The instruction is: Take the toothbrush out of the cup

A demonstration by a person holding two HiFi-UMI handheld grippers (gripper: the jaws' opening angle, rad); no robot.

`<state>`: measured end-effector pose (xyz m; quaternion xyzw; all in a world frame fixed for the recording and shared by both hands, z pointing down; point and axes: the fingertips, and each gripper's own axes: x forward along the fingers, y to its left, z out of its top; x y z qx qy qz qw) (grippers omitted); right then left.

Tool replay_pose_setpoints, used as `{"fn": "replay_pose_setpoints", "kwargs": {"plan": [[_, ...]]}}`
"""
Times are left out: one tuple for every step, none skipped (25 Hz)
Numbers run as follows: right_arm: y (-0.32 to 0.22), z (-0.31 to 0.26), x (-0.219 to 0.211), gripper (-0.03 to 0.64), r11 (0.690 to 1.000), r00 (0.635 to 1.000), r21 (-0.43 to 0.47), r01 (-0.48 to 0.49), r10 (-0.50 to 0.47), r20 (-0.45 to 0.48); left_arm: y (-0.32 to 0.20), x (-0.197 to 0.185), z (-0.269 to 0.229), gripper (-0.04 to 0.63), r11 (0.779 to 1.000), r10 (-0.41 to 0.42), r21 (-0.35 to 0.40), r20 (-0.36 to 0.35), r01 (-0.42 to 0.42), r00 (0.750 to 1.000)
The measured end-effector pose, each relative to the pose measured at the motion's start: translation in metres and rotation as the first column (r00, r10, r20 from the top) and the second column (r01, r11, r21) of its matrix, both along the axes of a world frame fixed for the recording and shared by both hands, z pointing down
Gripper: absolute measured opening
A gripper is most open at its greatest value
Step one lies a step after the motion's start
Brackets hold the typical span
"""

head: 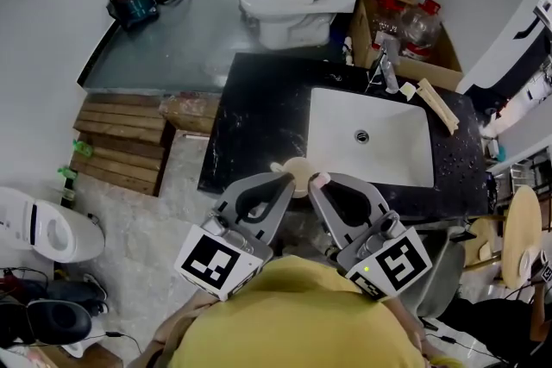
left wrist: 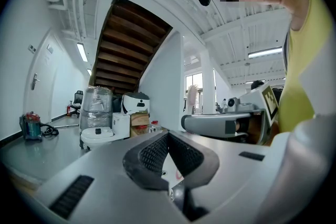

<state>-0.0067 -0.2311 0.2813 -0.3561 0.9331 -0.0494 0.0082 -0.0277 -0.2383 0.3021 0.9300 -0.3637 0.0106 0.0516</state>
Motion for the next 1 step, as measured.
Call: {"fn": "replay_pose_setpoints", "kwargs": {"plan": [[-0.0002, 0.0005, -0.0005, 0.031, 1.000, 1.000, 0.000, 0.001, -0.001, 0.000, -0.0002, -0.0003, 0.0005, 0.011, 1.000, 0.000, 0.000, 0.000, 0.000, 1.000]]}}
